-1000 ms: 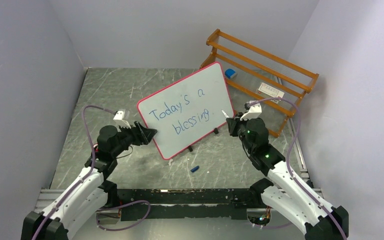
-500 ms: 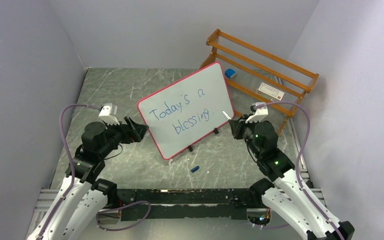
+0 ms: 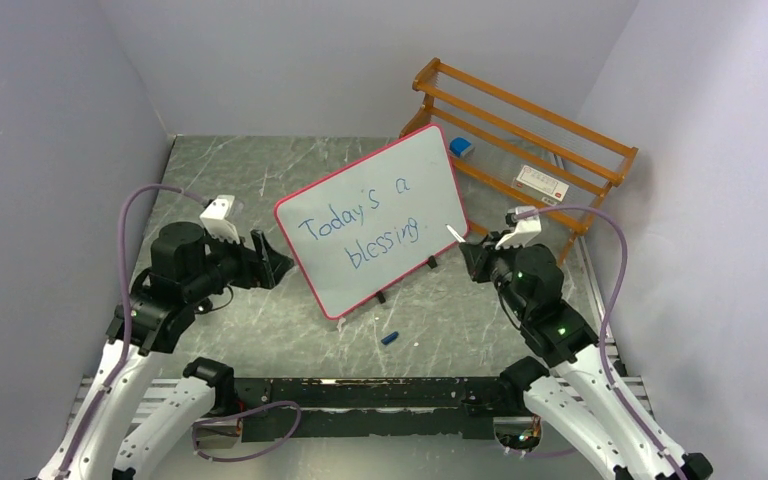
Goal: Write a sentence on the whiteboard
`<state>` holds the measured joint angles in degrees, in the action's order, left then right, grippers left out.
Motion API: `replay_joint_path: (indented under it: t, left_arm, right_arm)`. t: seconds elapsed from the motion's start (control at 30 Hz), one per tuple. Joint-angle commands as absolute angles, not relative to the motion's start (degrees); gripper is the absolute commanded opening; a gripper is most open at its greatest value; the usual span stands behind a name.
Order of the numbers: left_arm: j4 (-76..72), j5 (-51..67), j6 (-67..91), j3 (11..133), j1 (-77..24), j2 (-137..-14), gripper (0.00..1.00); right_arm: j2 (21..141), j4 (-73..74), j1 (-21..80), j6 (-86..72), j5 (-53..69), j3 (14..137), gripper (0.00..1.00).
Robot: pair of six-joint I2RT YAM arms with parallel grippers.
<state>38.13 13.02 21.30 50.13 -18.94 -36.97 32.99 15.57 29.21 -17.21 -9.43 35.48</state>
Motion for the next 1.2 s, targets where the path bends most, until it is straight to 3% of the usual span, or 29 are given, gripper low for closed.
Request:
replay_joint_path:
  t: [0.0,0.4,0.73,1.17]
  left_arm:
    - [39.86,18.53,19.74,50.45,-18.76,-38.41,0.83]
    - [34.46,16.07,19.85,54.85,-25.14,-47.96,0.82]
    - [30.89,1.64,21.69,57.84,-47.07,-56.27,0.8]
    - [30.11,-5.38,21.5,58.13,-65.73,-72.13,0.61]
  right_arm:
    - [31.09,17.91,28.87,-17.88,-9.89,37.12,0.0]
    - [28.54,18.72,28.87,-17.74,-10.75,37.26,0.0]
    - [27.44,18.11,28.84,-17.96,-12.6,36.61,0.0]
    - [26.02,18.03,28.9,-18.41,-13.93,35.51,0.0]
